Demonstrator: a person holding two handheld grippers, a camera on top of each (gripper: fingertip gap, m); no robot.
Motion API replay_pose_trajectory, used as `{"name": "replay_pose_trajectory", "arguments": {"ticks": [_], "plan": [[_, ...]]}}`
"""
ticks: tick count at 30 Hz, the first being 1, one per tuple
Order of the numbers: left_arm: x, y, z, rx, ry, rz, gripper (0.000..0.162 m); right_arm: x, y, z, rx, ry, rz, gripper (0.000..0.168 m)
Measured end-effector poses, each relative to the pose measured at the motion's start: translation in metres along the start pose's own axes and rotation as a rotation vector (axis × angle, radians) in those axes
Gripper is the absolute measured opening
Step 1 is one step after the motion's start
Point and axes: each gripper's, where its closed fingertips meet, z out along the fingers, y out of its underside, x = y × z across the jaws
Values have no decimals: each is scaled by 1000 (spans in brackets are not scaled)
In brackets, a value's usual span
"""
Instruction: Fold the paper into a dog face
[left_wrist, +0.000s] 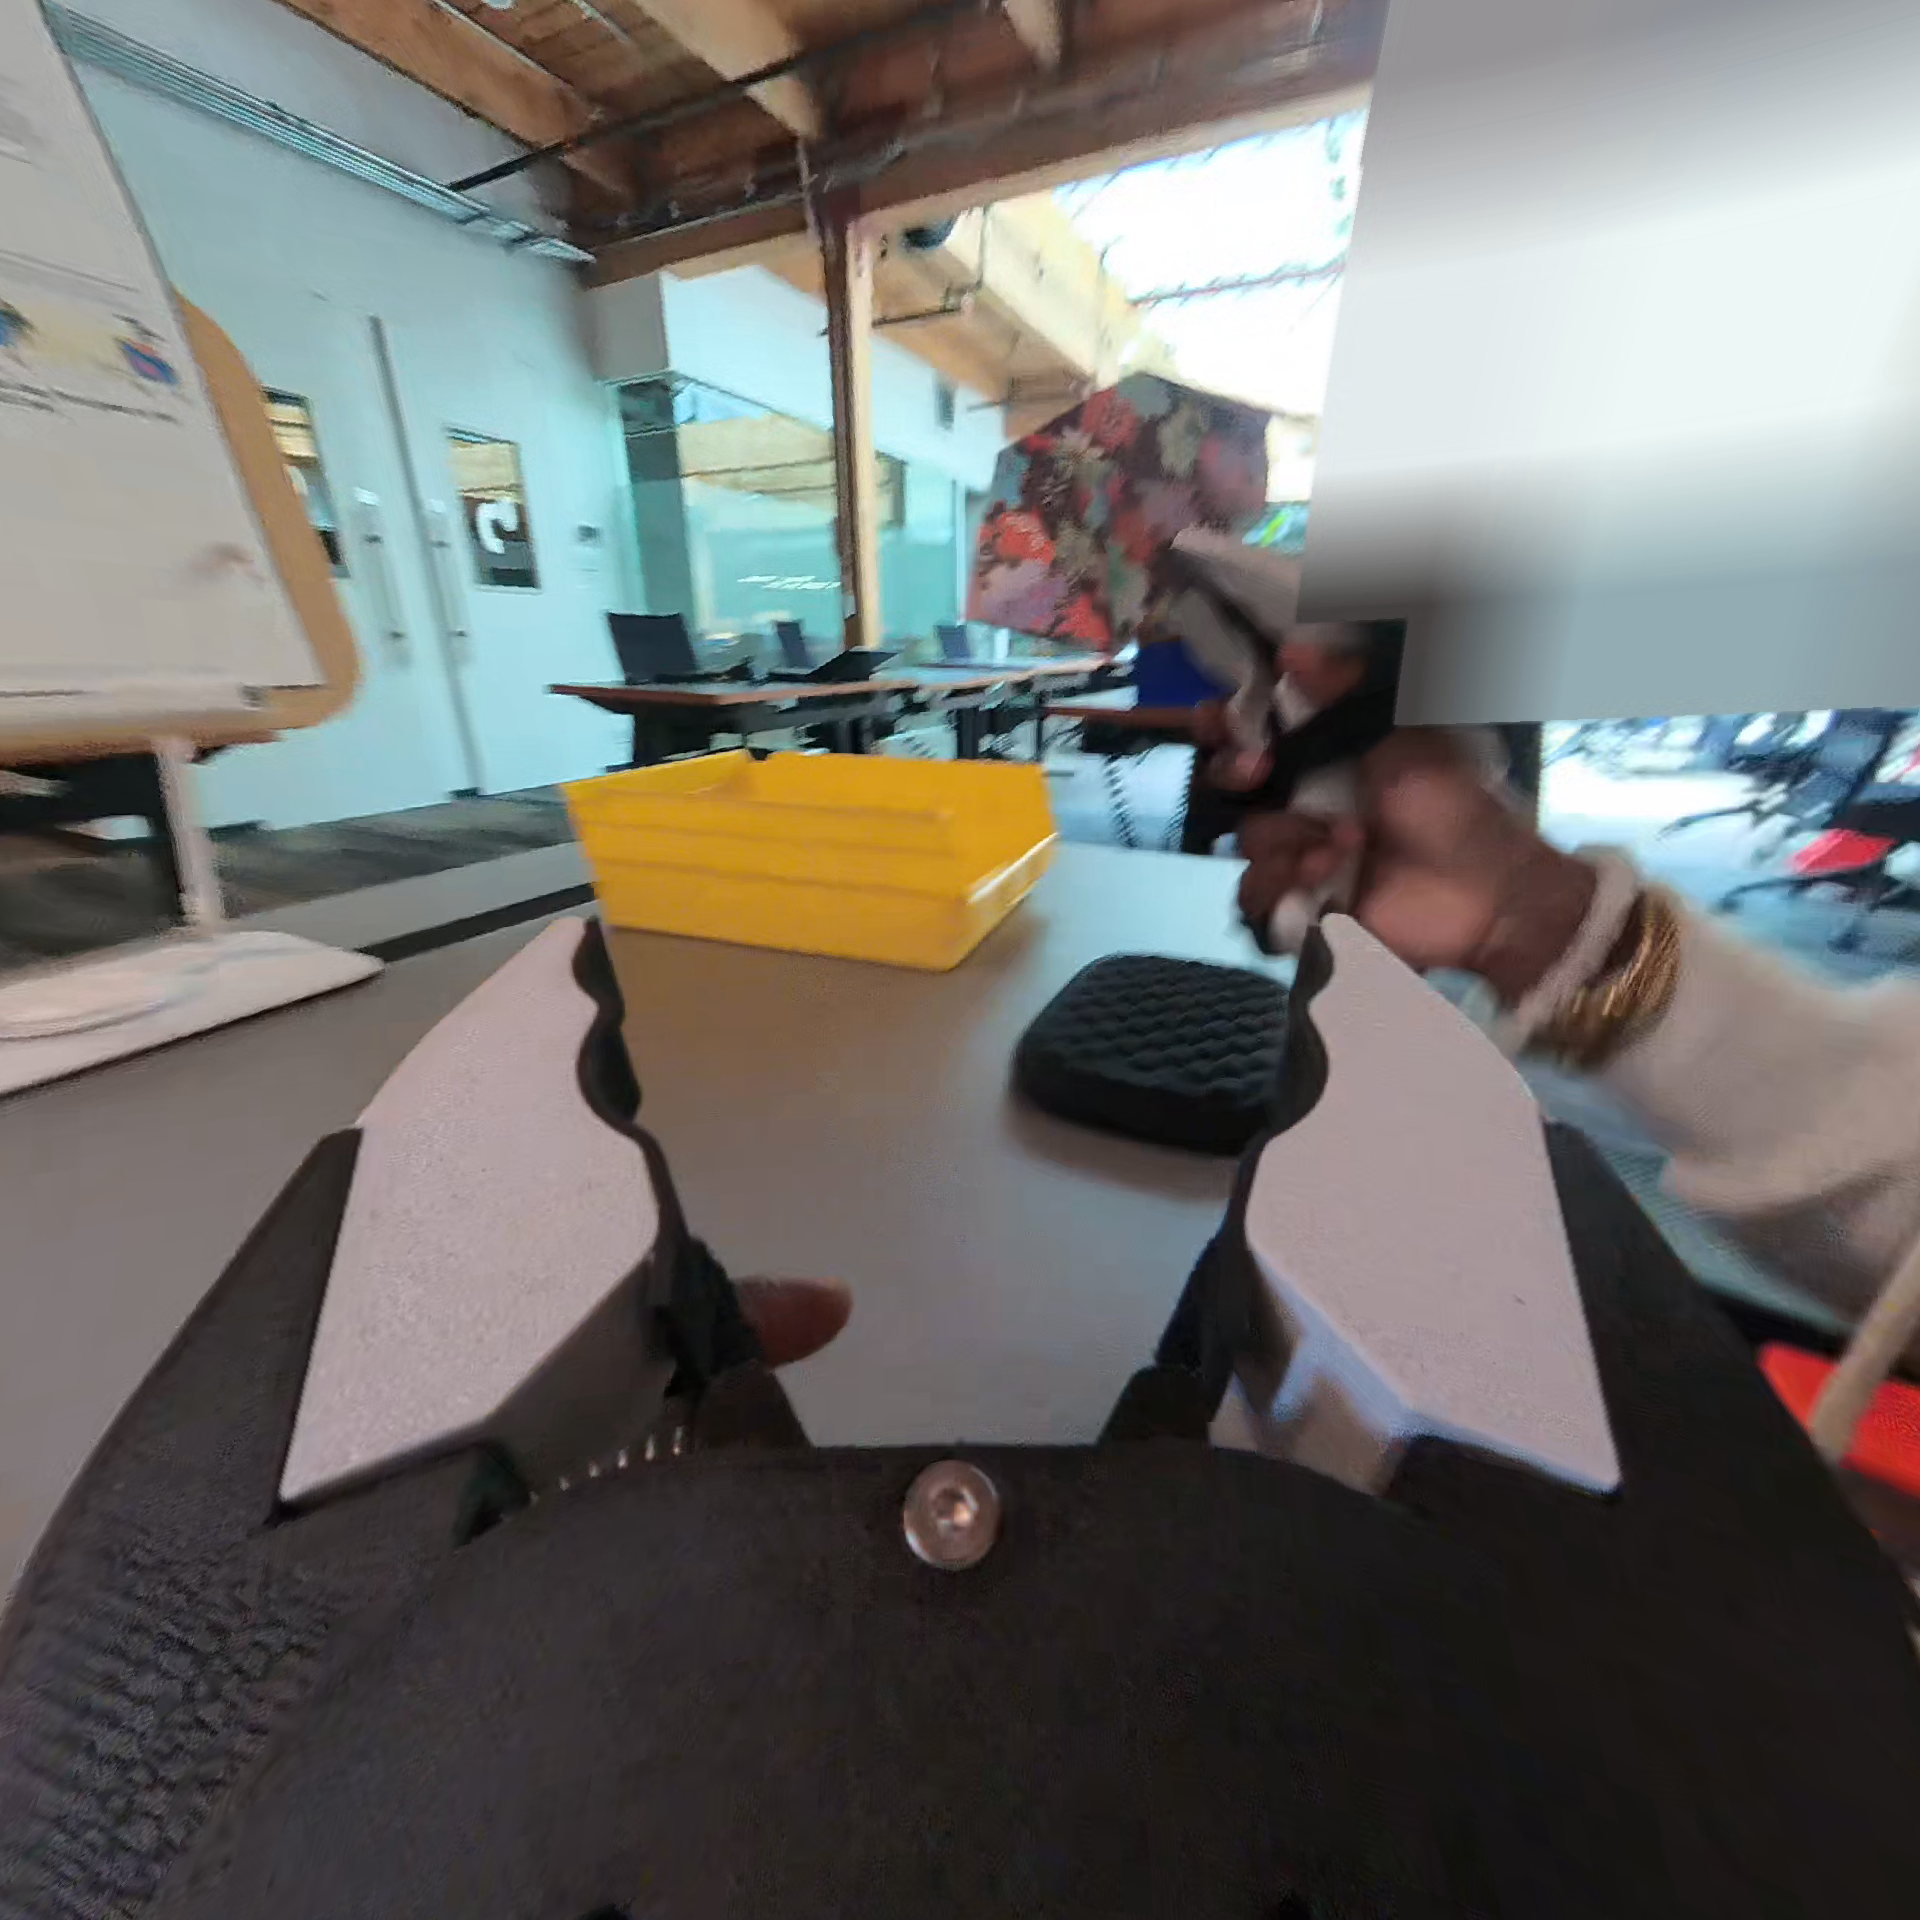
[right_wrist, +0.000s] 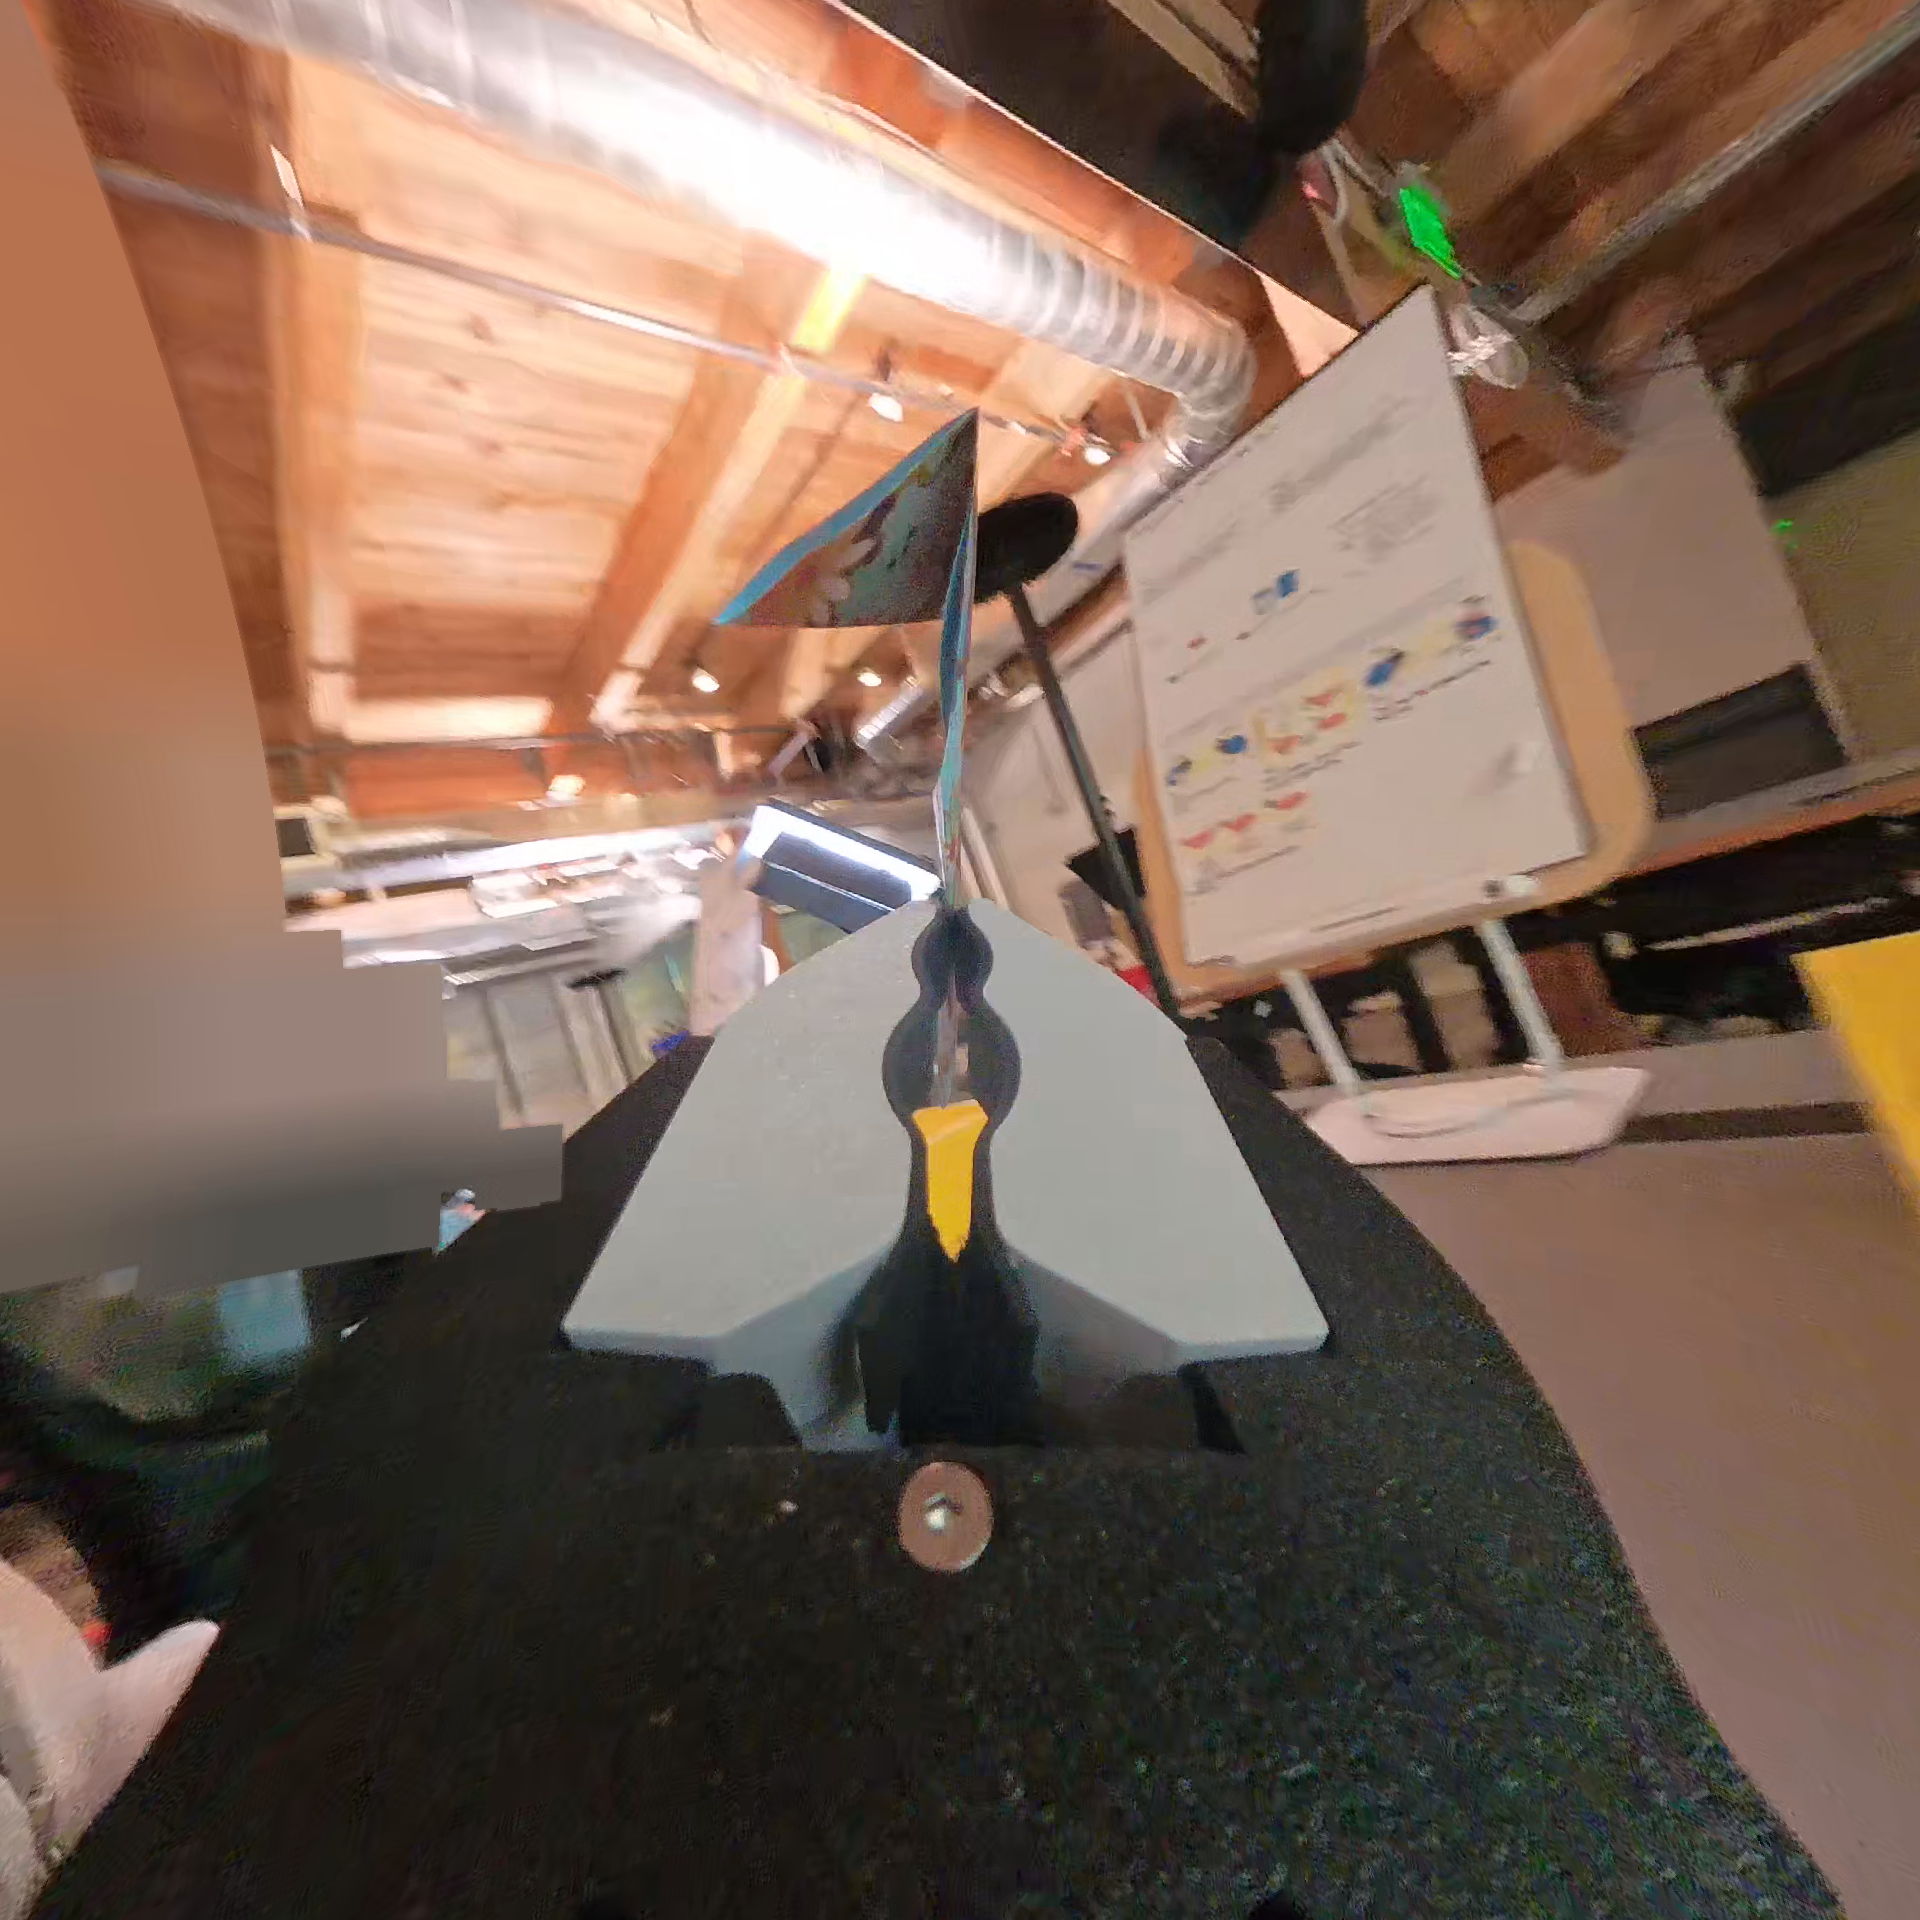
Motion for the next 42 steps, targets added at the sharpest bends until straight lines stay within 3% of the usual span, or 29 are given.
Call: {"name": "replay_pose_trajectory", "arguments": {"ticks": [5, 8, 13, 15, 23, 28, 36, 39, 42], "plan": [[-23, -4, -9, 106, 23, -105, 103, 110, -82, -26, -373, 273, -225, 0], [-37, -14, -15, 245, 36, -220, 84, 177, -108, -31, -723, 380, -316, 0], [-47, -18, -19, 303, 56, -312, 80, 251, -80, -34, -1402, 327, -208, 0], [-48, -18, -21, 314, 45, -309, 79, 271, -62, -30, -1576, 283, -123, 0], [-50, -16, -20, 310, 19, -296, 77, 312, 5, 20, -1714, 115, 442, 0], [-51, -17, -21, 320, 18, -300, 77, 328, 36, 21, -1806, 115, 599, 1], [-51, -15, -21, 313, 35, -313, 77, 359, 61, 5, -1887, 249, 577, 2], [-51, -16, -21, 316, 39, -321, 77, 370, 66, 0, -1924, 323, 484, 15], [-48, -14, -19, 298, 48, -306, 77, 388, 54, 0, -1944, 424, 238, 39]]}}
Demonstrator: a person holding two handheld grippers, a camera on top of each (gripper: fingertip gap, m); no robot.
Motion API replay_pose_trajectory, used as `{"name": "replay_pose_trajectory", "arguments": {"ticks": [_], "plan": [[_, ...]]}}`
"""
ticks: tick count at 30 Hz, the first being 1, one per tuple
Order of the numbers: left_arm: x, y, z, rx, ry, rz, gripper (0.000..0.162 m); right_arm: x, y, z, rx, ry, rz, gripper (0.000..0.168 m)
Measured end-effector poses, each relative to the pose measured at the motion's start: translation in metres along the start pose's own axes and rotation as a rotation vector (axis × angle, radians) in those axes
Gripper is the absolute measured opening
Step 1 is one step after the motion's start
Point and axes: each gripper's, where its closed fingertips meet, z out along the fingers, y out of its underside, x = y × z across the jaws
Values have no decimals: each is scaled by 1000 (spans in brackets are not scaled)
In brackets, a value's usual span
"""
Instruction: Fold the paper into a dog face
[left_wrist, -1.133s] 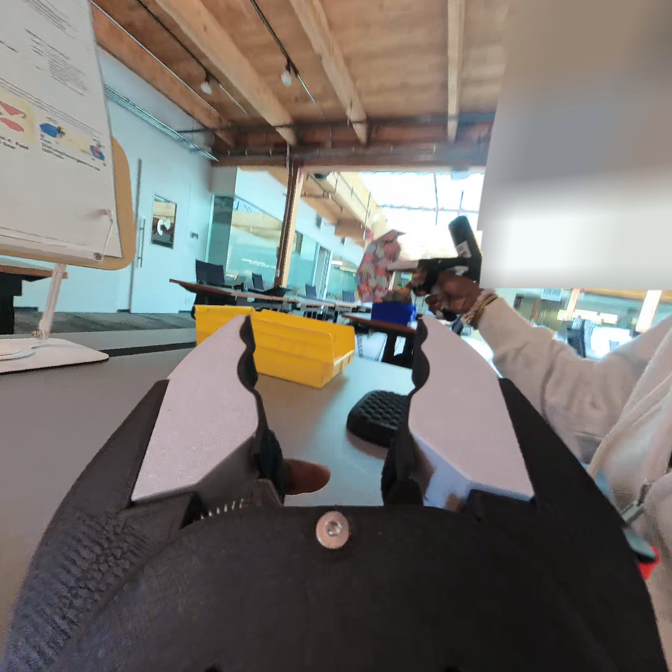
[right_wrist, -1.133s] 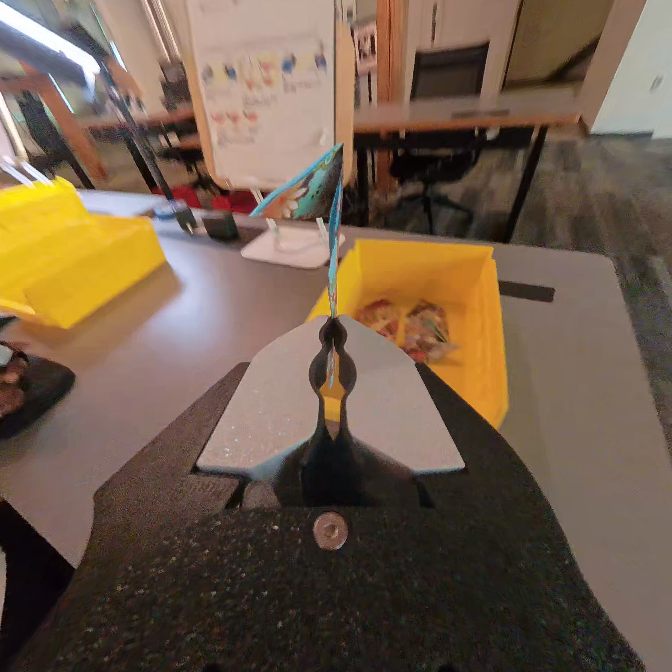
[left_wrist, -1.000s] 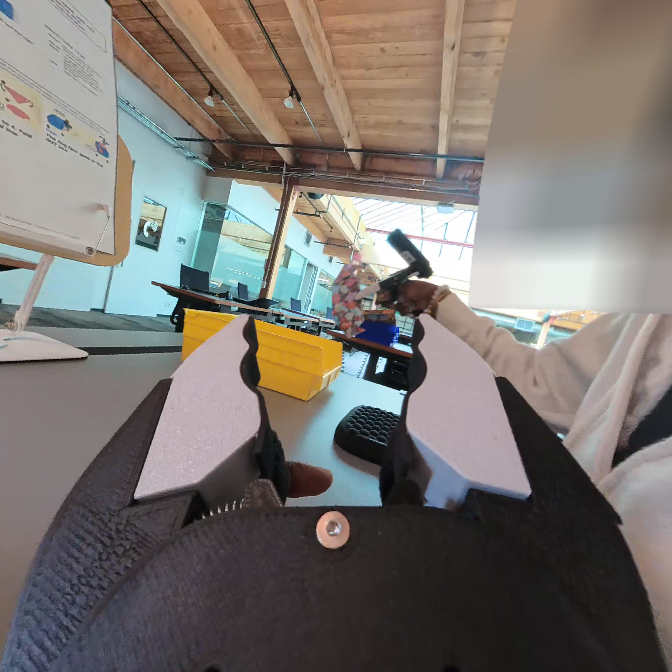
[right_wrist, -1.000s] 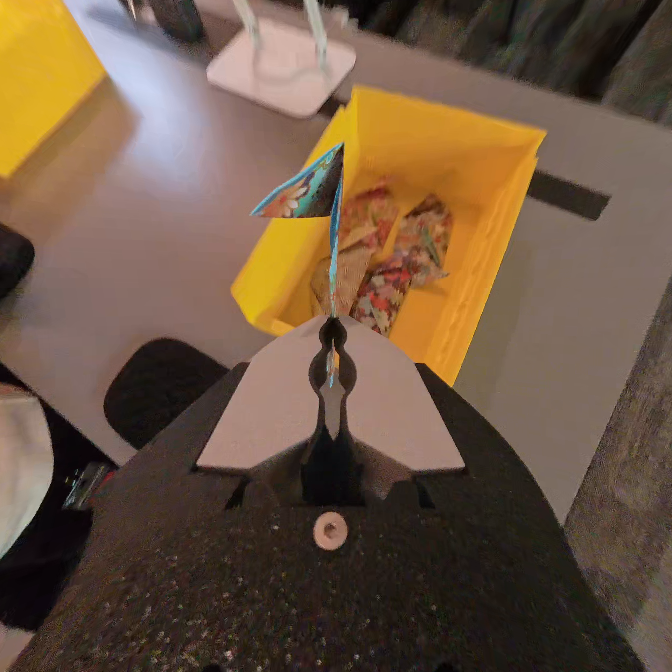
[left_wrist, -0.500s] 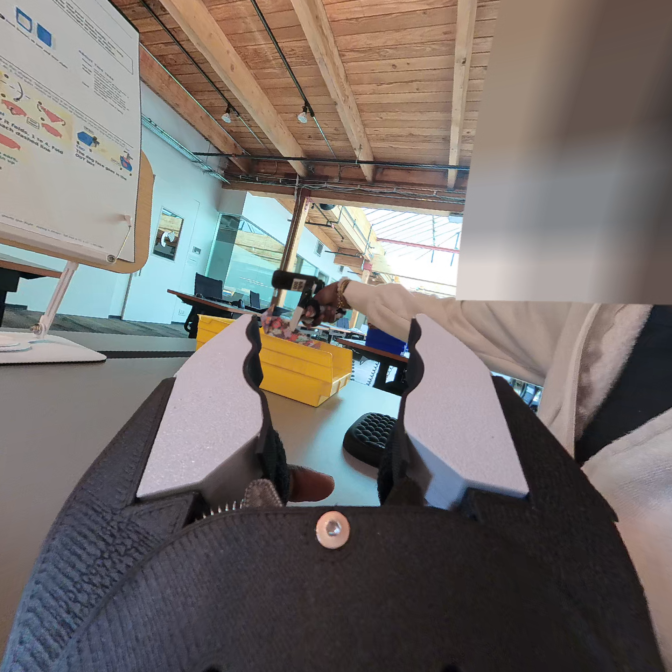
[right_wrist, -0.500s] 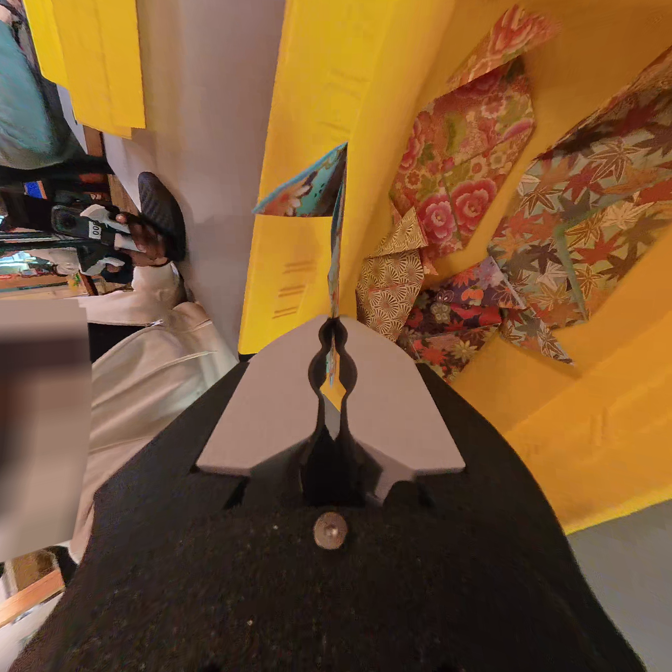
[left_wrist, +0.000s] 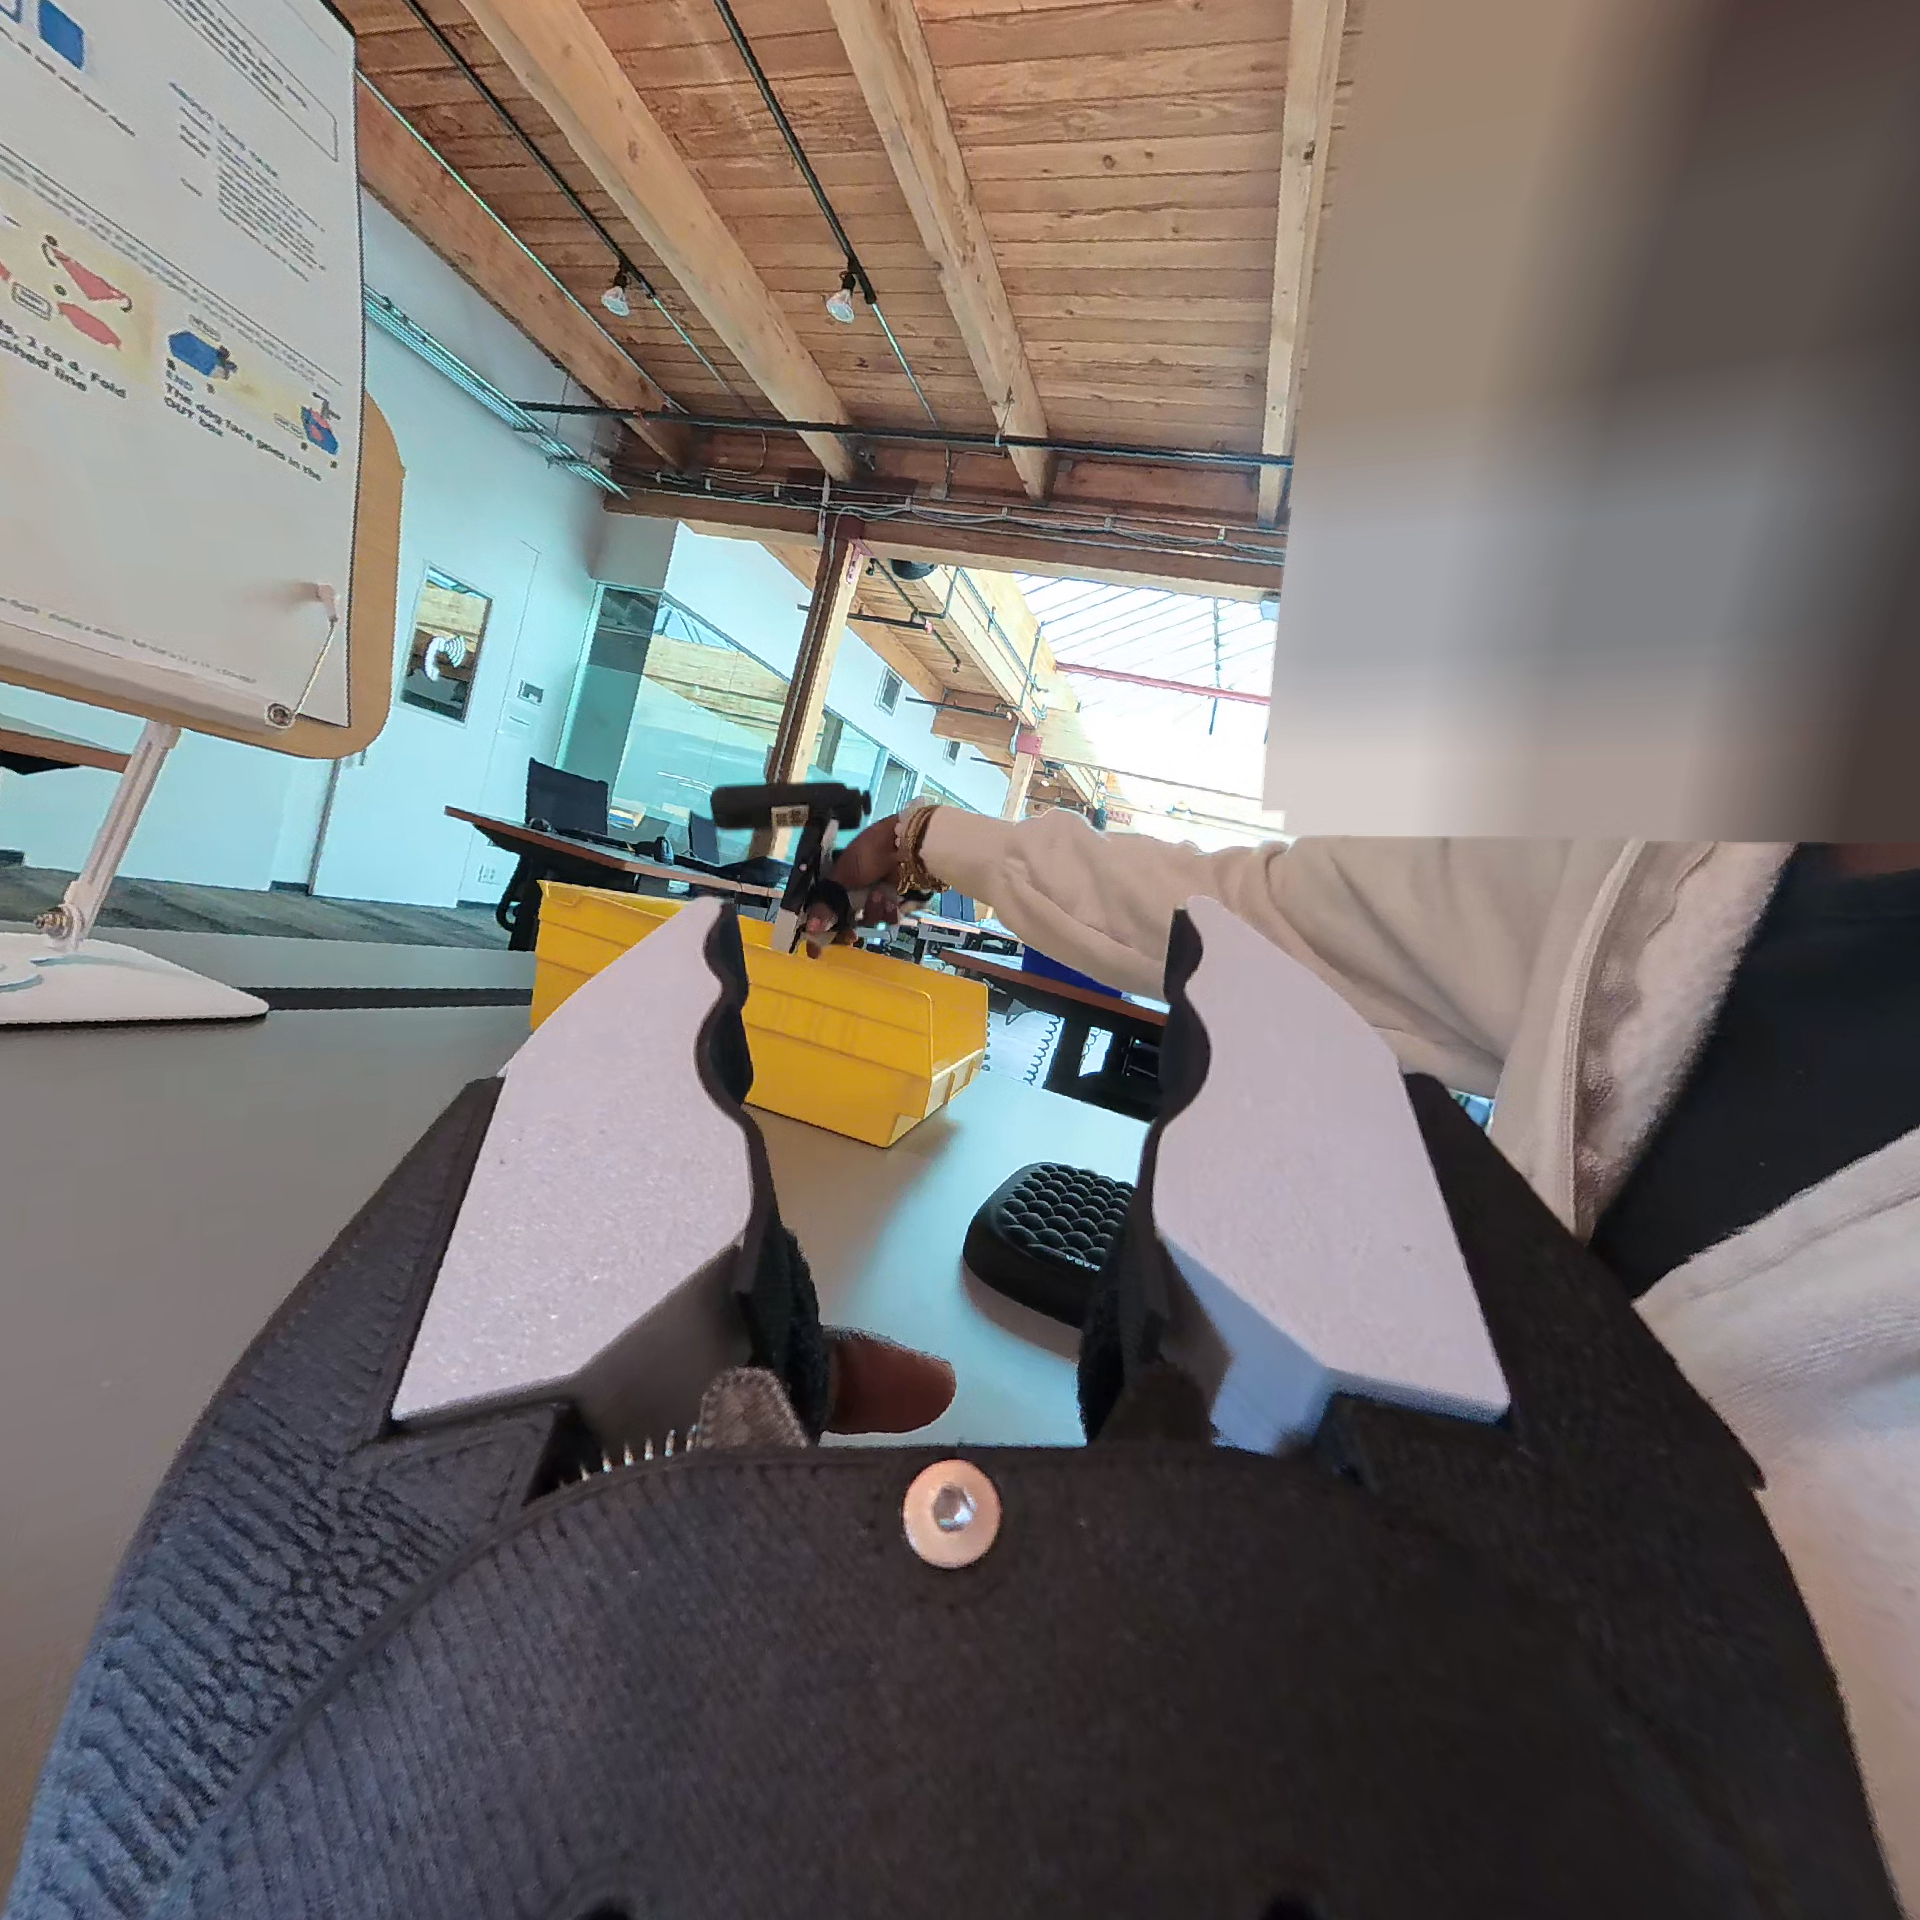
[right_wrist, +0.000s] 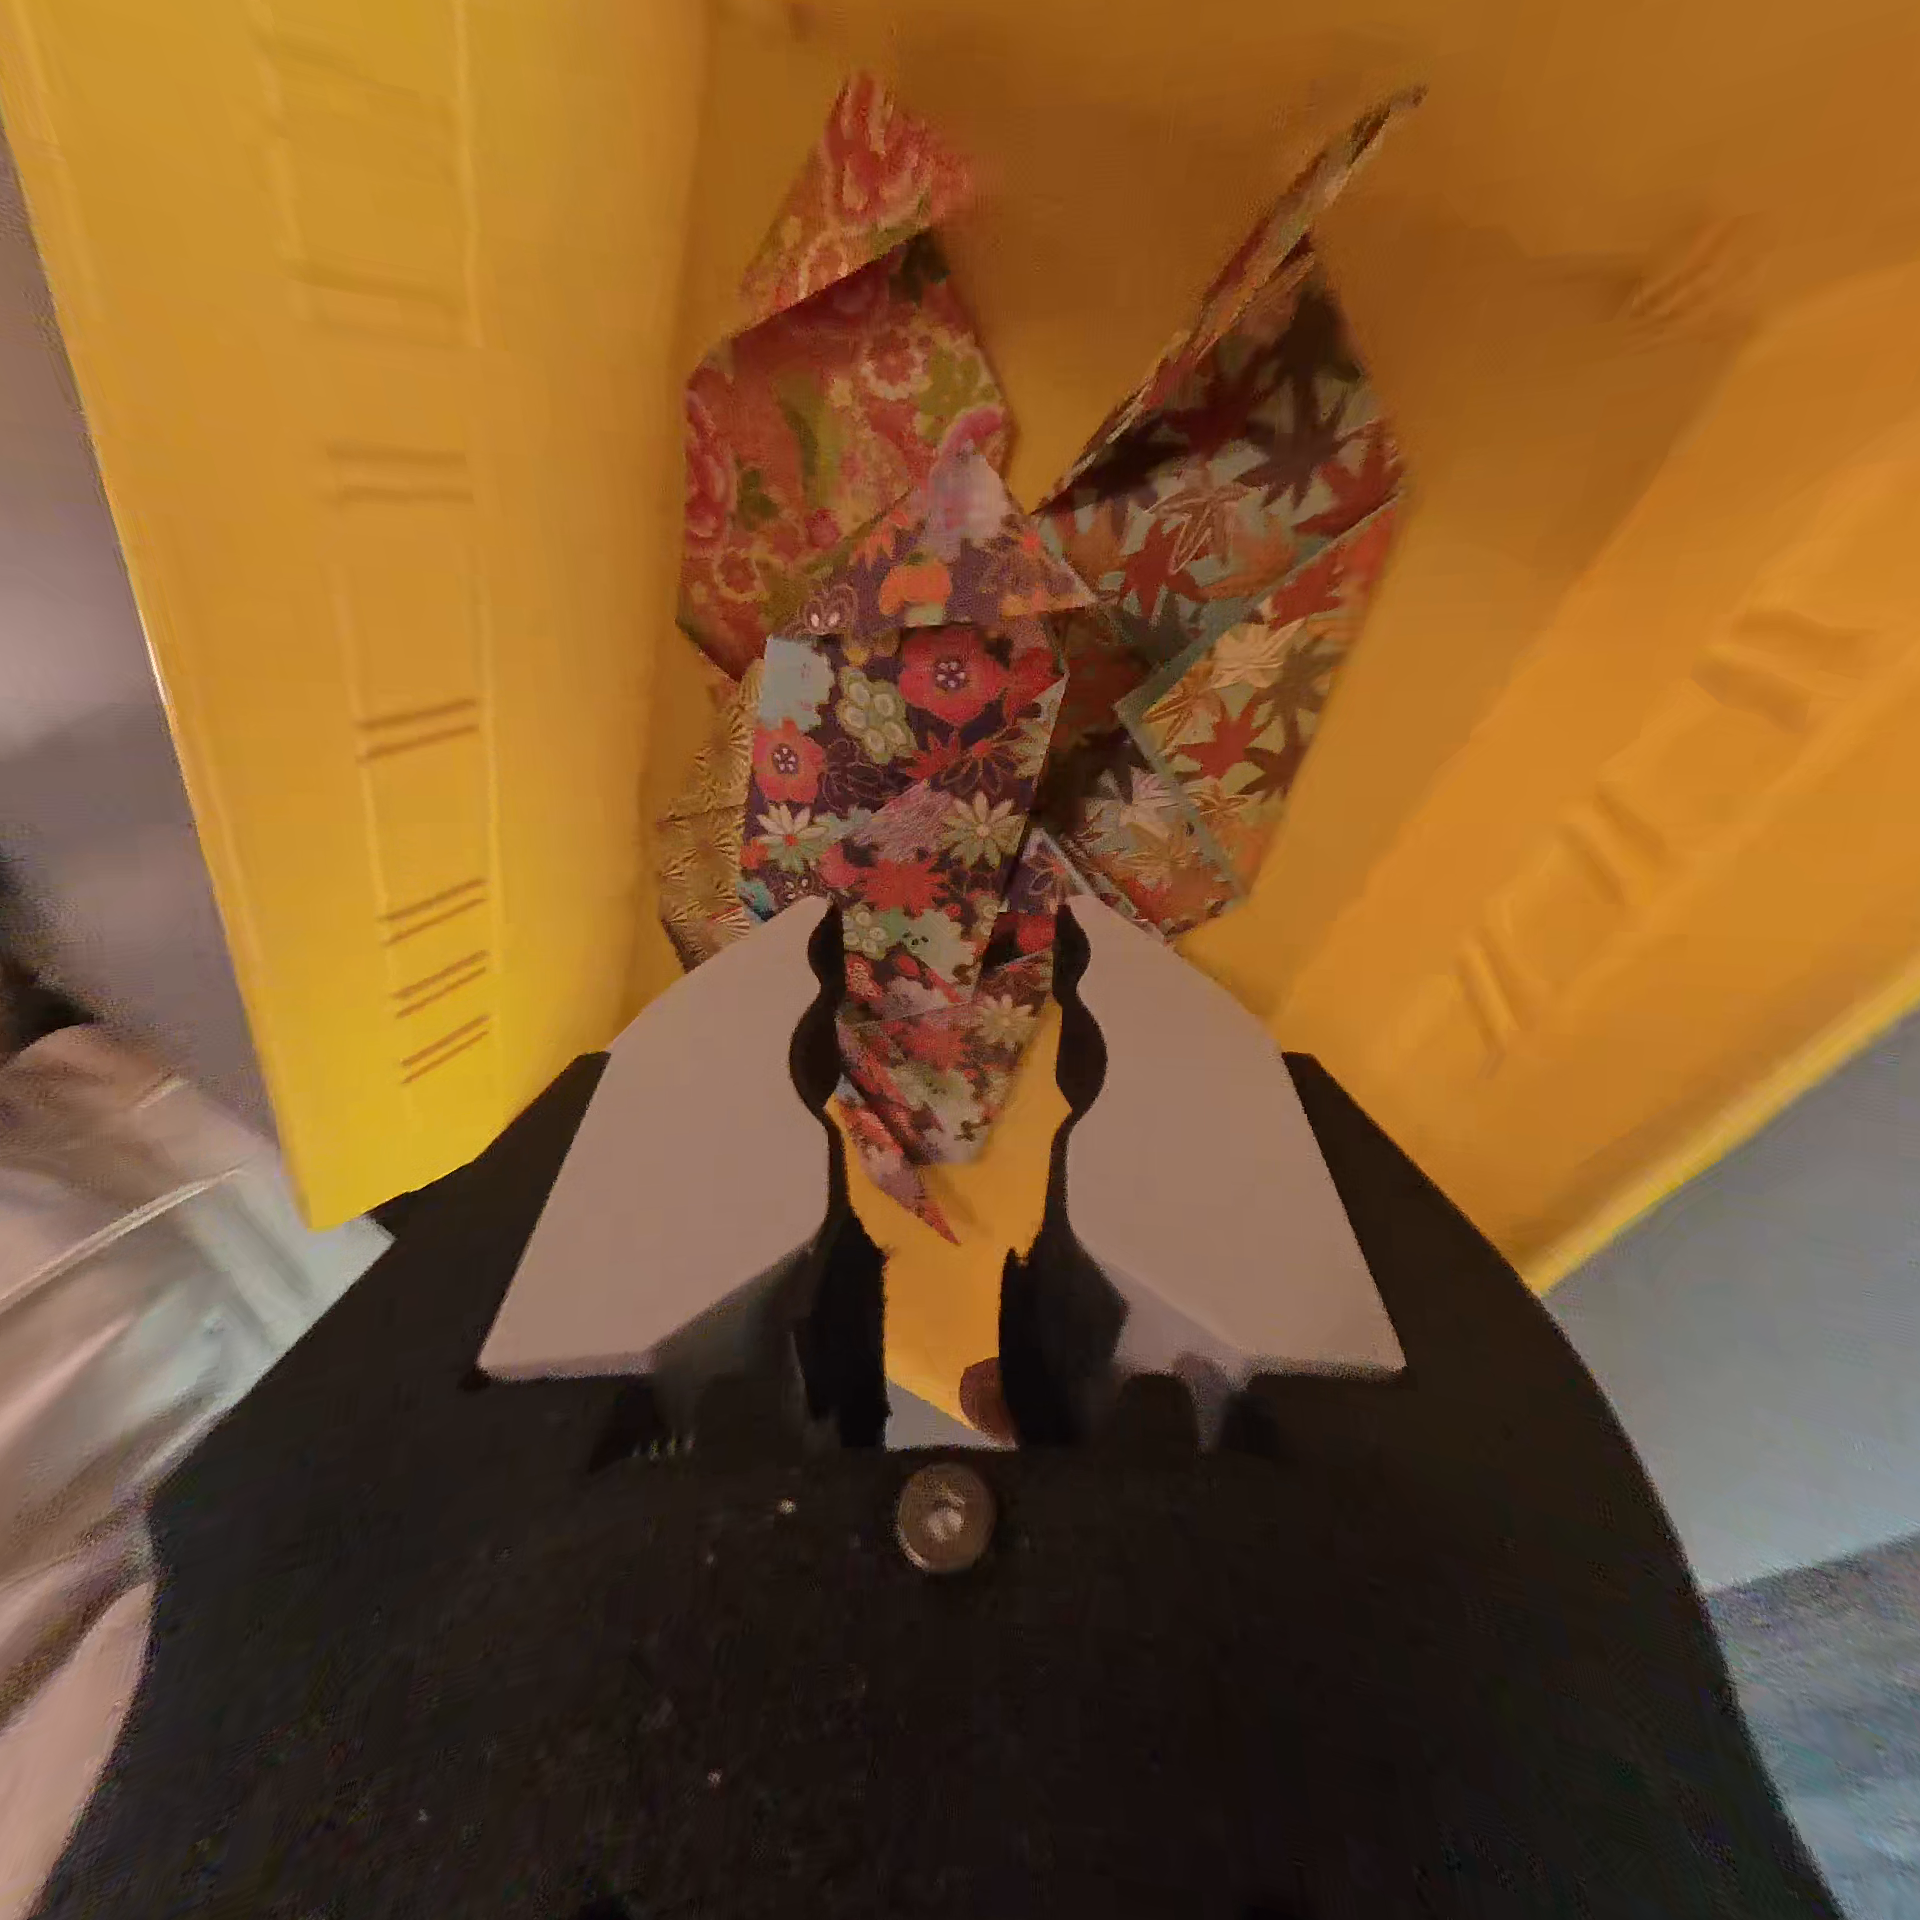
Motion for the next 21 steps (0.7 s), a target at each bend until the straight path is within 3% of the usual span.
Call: {"name": "replay_pose_trajectory", "arguments": {"ticks": [2, 5, 7, 9, 12, 15, 18, 21], "plan": [[2, 2, 1, -14, 6, 15, 77, -2, -12, -18, 136, 121, -100, 53], [4, 4, 2, -28, 5, 39, 77, -25, -27, -58, 433, 307, -223, 88], [5, 5, 4, -39, -3, 55, 77, -51, -20, -87, 650, 423, -275, 112], [3, 4, 5, -60, -34, 88, 79, -82, 3, -105, 833, 491, -299, 123], [-22, -6, 1, -128, -231, 243, 85, -128, 51, -101, 1034, 484, -280, 123], [-76, -34, -26, -209, -626, 458, 86, -152, 91, -64, 1128, 493, -231, 108], [-119, -53, -50, -320, -846, 566, 86, -152, 106, -17, 1121, 536, -181, 90], [-157, -48, -62, -480, -932, 547, 86, -148, 102, 16, 1066, 527, -145, 83]]}}
